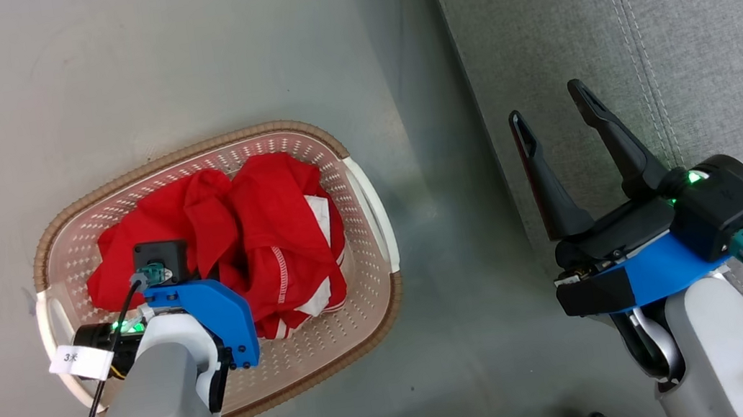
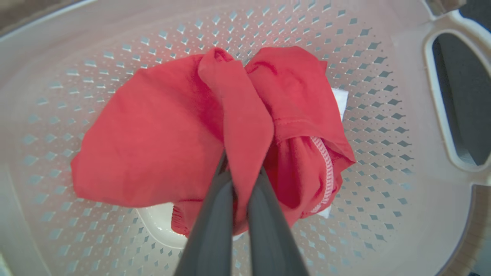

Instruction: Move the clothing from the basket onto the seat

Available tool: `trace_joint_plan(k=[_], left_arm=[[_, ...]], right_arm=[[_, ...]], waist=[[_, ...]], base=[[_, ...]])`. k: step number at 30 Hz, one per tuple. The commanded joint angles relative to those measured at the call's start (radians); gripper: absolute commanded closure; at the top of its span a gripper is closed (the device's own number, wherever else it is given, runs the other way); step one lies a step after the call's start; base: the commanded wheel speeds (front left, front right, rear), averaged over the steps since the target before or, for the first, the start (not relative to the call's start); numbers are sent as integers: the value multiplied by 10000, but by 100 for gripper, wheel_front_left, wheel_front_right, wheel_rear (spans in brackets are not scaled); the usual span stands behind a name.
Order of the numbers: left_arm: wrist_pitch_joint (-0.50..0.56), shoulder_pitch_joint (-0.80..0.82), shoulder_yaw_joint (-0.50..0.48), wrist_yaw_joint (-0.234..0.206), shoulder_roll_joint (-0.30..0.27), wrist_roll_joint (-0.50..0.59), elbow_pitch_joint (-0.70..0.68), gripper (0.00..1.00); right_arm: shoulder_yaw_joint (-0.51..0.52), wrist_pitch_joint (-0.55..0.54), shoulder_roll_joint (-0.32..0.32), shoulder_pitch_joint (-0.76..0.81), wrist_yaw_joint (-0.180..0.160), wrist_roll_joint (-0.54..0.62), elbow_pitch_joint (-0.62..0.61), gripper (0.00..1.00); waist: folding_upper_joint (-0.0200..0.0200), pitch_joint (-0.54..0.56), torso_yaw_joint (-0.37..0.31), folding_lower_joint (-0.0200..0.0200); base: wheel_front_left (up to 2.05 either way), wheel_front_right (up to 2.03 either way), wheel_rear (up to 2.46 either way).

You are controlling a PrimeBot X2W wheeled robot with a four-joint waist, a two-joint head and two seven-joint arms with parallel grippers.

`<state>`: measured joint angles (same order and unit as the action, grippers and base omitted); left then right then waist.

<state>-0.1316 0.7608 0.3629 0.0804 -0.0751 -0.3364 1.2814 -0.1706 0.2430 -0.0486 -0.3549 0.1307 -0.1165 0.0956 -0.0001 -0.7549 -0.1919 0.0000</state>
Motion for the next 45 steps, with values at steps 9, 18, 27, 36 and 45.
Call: trace_joint_plan(k=[9,18,27,36,45], left_arm=[[-174,-31,9,167,151,-392,32,100],[-664,-703,309,444,242,-937,-173,100],[-775,-1853,2222,527,247,-2381,-2123,100],[-1206,-1969,3702,529,242,-3252,-3473,100],[-1331,-1497,3967,531,240,-3517,-4093,100]], right_arm=[[-79,-80,-32,-123,1,63,102,0],[-217,-68,-32,136,1,-27,685,0],[-327,-140,-32,614,1,-150,1245,0],[-243,-294,-34,1252,3,-325,1419,0],[-148,-369,-32,1813,3,-529,1542,0]], waist=[[1,489,348,0],[1,2166,1057,0],[1,4191,1879,0],[1,5750,2408,0],[1,6774,2628,0]], base=[[0,0,0],[0,0,0],[0,0,0],[0,0,0],[0,0,0]])
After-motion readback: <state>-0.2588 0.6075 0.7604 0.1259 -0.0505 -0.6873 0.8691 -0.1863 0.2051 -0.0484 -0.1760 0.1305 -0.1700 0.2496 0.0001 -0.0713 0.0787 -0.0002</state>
